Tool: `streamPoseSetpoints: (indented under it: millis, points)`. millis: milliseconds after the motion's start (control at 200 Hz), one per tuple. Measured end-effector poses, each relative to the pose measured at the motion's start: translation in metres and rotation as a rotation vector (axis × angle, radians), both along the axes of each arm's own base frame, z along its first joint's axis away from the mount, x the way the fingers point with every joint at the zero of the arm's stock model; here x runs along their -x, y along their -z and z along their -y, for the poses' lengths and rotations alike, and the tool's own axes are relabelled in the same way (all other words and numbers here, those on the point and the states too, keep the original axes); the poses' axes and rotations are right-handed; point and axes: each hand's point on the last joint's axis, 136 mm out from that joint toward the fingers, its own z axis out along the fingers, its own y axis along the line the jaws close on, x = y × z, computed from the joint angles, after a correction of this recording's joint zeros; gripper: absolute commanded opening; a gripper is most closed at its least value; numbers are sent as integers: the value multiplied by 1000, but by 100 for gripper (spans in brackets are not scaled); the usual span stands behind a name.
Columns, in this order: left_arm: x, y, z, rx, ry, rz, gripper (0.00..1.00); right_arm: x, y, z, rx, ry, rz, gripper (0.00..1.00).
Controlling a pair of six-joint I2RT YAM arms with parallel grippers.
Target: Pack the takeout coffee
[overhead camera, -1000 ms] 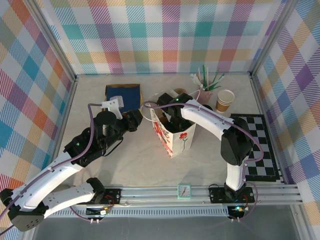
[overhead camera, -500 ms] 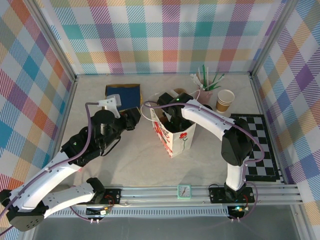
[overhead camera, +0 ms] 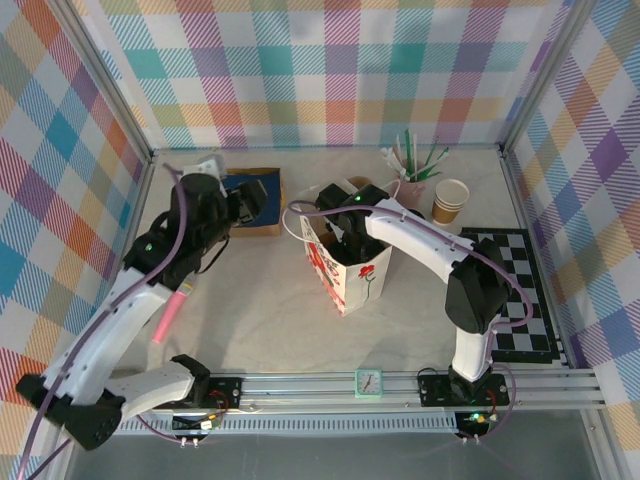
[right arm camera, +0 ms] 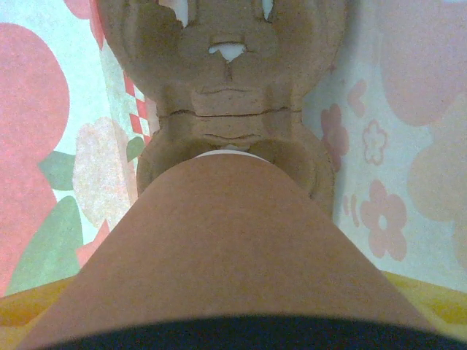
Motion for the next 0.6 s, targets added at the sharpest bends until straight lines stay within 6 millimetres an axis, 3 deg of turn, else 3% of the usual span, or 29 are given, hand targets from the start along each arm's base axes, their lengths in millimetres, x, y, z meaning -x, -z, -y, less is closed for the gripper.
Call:
streamPoseSetpoints:
  millis: [230,600]
  points:
    - [-25,37,41,-87,164,-130,61,0,0,-1,-6,0,1,40]
    - [-39,57,66,-132,280,-199,59,0,0,-1,-5,1,1,40]
